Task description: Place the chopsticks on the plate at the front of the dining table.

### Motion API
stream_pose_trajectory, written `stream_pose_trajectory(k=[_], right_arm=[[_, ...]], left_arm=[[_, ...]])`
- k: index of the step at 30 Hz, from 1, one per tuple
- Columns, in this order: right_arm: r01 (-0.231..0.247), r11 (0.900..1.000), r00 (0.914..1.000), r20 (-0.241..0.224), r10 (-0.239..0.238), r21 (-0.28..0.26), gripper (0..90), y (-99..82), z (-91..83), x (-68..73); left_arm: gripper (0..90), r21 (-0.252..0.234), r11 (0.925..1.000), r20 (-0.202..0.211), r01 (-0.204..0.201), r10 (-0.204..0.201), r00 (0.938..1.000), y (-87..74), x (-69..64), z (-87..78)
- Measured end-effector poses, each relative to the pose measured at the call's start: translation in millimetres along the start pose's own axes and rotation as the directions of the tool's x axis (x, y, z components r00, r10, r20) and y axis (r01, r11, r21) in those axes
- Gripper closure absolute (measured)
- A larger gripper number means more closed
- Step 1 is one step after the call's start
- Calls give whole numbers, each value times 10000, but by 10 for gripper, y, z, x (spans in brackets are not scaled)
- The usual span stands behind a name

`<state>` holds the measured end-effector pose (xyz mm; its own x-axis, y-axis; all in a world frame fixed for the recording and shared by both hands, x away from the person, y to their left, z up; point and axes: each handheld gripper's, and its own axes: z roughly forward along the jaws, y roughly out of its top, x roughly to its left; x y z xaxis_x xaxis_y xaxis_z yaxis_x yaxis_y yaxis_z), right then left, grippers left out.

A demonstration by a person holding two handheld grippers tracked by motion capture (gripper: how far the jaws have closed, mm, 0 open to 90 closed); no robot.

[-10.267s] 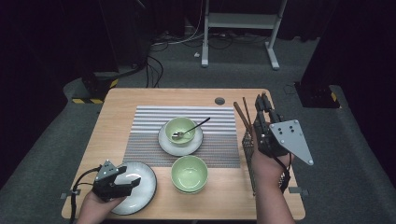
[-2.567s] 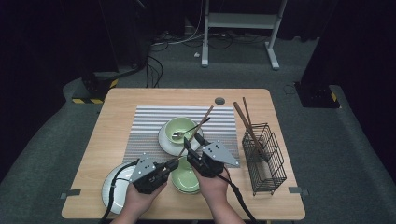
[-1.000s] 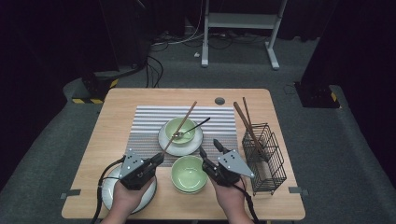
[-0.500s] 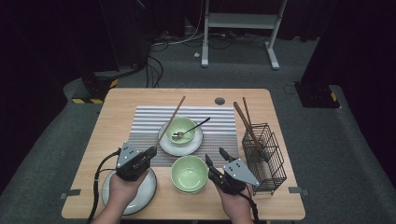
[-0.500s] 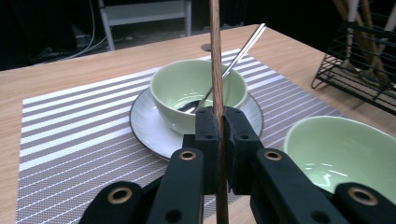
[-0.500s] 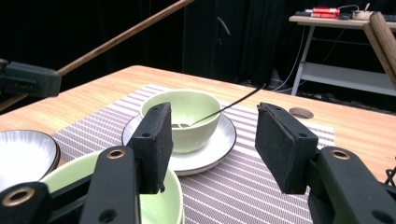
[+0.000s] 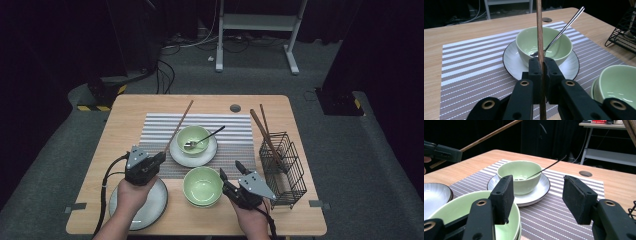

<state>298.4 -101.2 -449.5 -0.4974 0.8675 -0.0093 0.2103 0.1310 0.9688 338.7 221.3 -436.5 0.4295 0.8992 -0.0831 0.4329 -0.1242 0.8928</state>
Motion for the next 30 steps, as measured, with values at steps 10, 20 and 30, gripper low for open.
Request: stream_pose_trajectory(k=[10, 20, 30], right_arm=[[-143, 9998, 9999, -62, 144, 130, 408, -26, 34, 15], [-155, 9999, 9996, -239, 157, 71, 406, -19, 19, 29], [-186, 9998, 9994, -282, 189, 103, 407, -23, 16, 29]], left_arm=[[850, 378, 9993, -241, 16, -7, 9997, 58, 100, 108], [850, 800, 9966, -460, 176, -139, 9988, 39, 169, 252], [849, 1542, 9877, -648, 251, -153, 9978, -23, 200, 433]])
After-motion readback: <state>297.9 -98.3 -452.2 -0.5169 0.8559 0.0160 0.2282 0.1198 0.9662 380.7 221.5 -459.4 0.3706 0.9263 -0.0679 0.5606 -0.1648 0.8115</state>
